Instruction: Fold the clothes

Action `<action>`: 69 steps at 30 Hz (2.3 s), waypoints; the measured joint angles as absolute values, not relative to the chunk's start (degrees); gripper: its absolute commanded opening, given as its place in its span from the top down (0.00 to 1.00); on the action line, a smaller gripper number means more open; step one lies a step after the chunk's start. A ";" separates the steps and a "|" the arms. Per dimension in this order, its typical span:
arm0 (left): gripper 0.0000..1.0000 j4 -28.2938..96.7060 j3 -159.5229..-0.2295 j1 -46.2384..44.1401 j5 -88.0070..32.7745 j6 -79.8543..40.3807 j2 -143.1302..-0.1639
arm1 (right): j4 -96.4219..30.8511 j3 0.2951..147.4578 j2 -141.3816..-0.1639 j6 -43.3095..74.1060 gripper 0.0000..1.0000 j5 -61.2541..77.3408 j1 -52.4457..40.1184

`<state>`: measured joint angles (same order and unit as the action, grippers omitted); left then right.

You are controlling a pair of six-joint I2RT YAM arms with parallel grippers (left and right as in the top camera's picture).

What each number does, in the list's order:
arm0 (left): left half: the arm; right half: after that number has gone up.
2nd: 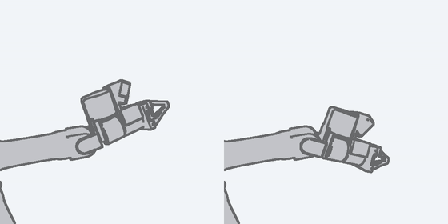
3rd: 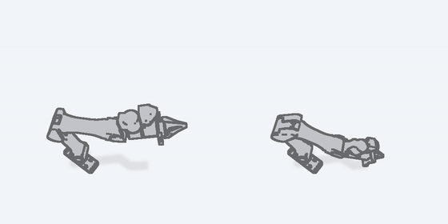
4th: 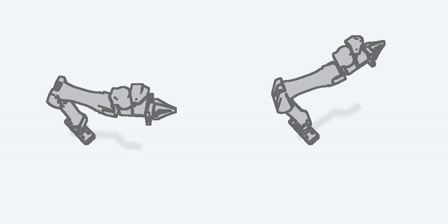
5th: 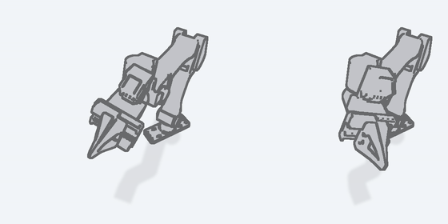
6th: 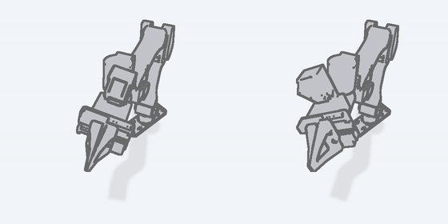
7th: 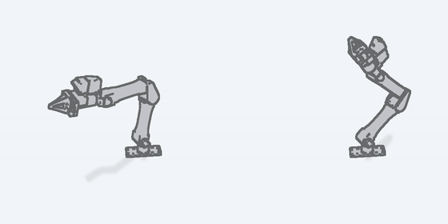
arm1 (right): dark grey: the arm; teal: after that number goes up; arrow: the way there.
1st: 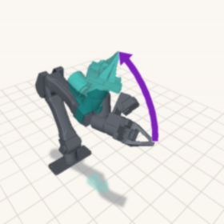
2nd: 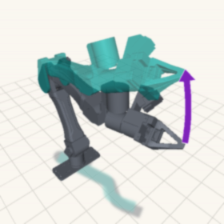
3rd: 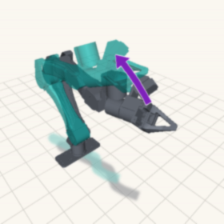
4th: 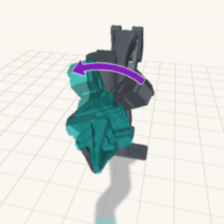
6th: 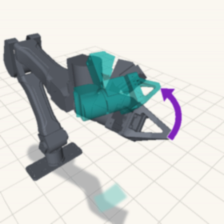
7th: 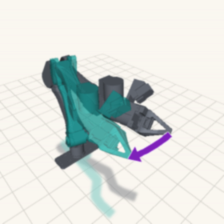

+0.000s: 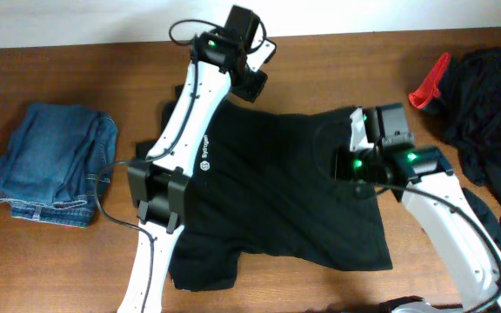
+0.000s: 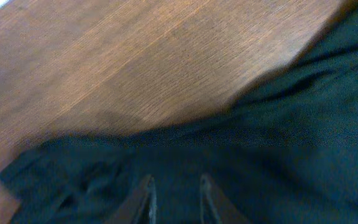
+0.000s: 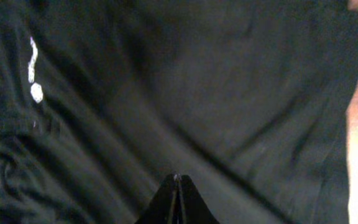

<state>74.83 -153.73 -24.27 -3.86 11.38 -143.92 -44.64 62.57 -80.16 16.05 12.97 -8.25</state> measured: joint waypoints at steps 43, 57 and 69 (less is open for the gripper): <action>0.51 95.81 -176.90 -24.29 4.69 8.97 -131.37 | -14.66 84.07 -125.47 13.76 0.96 3.84 3.68; 0.38 96.64 -176.70 -18.63 9.47 7.46 -125.84 | -51.62 106.15 -122.48 7.81 0.48 9.80 4.10; 0.16 96.60 -168.59 -9.76 7.14 6.07 -97.80 | -68.64 108.92 -93.47 6.59 0.33 12.12 4.10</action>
<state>96.60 -168.59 -9.76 7.14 6.07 -97.80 -68.64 108.92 -93.47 6.59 12.12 4.10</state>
